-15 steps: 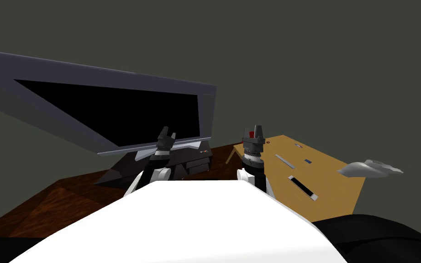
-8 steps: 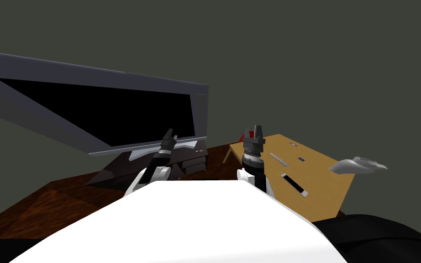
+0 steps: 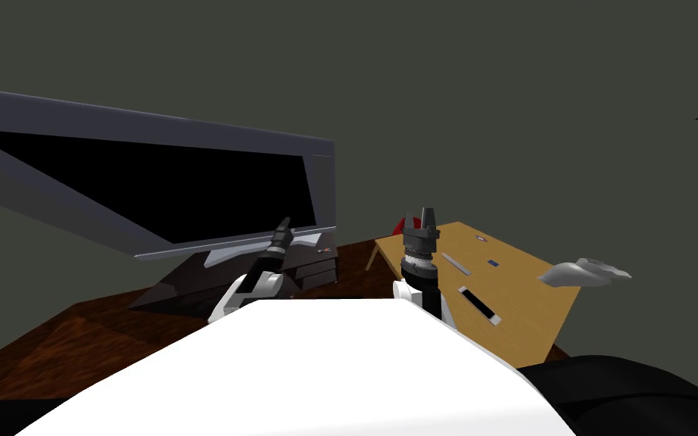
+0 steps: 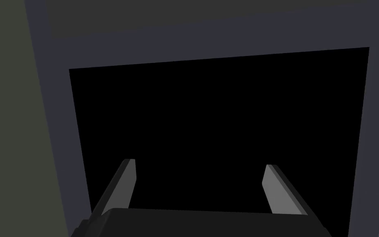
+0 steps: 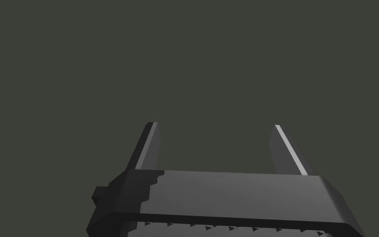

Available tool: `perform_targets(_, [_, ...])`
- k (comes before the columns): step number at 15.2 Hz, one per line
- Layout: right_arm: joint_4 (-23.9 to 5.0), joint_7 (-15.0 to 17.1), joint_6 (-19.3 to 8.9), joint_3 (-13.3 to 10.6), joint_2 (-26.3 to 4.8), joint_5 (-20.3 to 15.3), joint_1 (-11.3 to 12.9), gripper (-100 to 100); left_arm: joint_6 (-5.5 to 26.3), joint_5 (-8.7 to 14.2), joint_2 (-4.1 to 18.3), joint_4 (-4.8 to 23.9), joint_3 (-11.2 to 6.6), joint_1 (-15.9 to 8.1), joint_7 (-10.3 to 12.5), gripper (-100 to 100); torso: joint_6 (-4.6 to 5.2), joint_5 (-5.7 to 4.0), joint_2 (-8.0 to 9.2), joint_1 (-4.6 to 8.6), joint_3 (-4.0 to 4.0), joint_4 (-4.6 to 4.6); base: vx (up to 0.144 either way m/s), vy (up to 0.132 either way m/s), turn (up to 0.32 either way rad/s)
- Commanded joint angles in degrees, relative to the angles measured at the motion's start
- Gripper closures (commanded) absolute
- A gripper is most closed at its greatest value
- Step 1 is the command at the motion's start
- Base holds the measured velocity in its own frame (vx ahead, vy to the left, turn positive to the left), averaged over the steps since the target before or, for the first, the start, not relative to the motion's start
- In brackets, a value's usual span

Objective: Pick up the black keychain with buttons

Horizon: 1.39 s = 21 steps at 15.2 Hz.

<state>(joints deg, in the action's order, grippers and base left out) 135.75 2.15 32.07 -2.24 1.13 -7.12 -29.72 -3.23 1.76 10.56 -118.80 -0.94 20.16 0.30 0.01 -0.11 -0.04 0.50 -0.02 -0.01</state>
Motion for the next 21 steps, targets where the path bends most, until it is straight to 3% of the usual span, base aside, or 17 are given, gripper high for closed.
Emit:
perform_targets(1, [0.0,0.0,0.0,0.0,0.0,0.0,0.0,0,2.86,0.34,0.37,2.34,-0.55,-1.08,-0.67,-100,0.0,0.0,0.0,0.0,0.0,0.0,0.012,-0.132,-0.013])
perform_targets(5, [0.0,0.0,0.0,0.0,0.0,0.0,0.0,0,6.81,0.66,0.58,4.04,-1.05,-2.04,-1.1,-100,0.0,-0.03,-0.12,0.15,-0.07,-0.03,0.034,-0.139,0.002])
perform_targets(6, [0.0,0.0,0.0,0.0,0.0,0.0,0.0,0,8.89,1.01,0.75,5.84,-1.6,-3.01,-1.54,-100,-0.01,-0.02,-0.11,0.05,-0.06,-0.03,0.033,-0.12,-0.002])
perform_targets(8, [0.0,0.0,0.0,0.0,0.0,0.0,0.0,0,9.81,1.01,0.75,5.84,-1.6,-3.01,-1.54,-100,-0.01,-0.01,-0.11,0.02,-0.07,-0.03,0.031,-0.099,0.008])
perform_targets(9, [0.0,0.0,0.0,0.0,0.0,0.0,0.0,0,12.06,1.39,0.91,7.73,-2.18,-4.01,-1.99,-100,-0.01,0.01,-0.1,-0.08,-0.06,-0.02,0.039,-0.088,0.002])
perform_targets(11, [0.0,0.0,0.0,0.0,0.0,0.0,0.0,0,12.9,1.39,0.91,7.73,-2.18,-4.01,-1.99,-100,-0.01,0.02,-0.14,-0.07,-0.08,-0.03,0.037,-0.092,0.006])
perform_targets(12, [0.0,0.0,0.0,0.0,0.0,0.0,0.0,0,14.84,1.8,1.08,9.7,-2.8,-5.01,-2.43,-100,-0.01,0.02,-0.13,-0.12,-0.07,-0.03,0.042,-0.088,0.006])
perform_targets(14, [0.0,0.0,0.0,0.0,0.0,0.0,-0.01,0,16.07,1.8,1.08,9.7,-2.8,-5.01,-2.43,-100,-0.01,0.02,-0.16,-0.09,-0.09,-0.04,0.043,-0.093,0.01])
perform_targets(15, [0.0,0.0,0.0,0.0,0.0,0.0,-0.01,0,17.96,2.22,1.28,11.74,-3.43,-6.01,-2.87,-100,-0.01,0.02,-0.15,-0.12,-0.09,-0.03,0.05,-0.105,0.009])
perform_targets(17, [0.0,0.0,0.0,0.0,0.0,0.0,-0.01,0,19.29,2.22,1.28,11.74,-3.43,-6.01,-2.87,-100,-0.02,0.01,-0.18,-0.04,-0.1,-0.04,0.047,-0.099,0.015])
perform_targets(18, [0.0,0.0,0.0,0.0,0.0,0.0,-0.01,0,20.62,2.67,1.5,13.81,-4.08,-7.01,-3.31,-100,-0.01,0.01,-0.16,-0.1,-0.09,-0.04,0.064,-0.083,0.016])
perform_targets(20, [0.0,0.0,0.0,0.0,0.0,0.0,-0.01,0,22.54,2.67,1.5,13.81,-4.08,-7.01,-3.31,-100,-0.02,0.02,-0.24,-0.11,-0.14,-0.05,0.057,-0.085,0.011])
perform_targets(21, [0.0,0.0,0.0,0.0,0.0,0.0,-0.01,0,24.36,3.12,1.75,15.91,-4.74,-8.01,-3.75,-100,-0.01,0.03,-0.2,-0.15,-0.12,-0.05,0.038,-0.096,0.015])
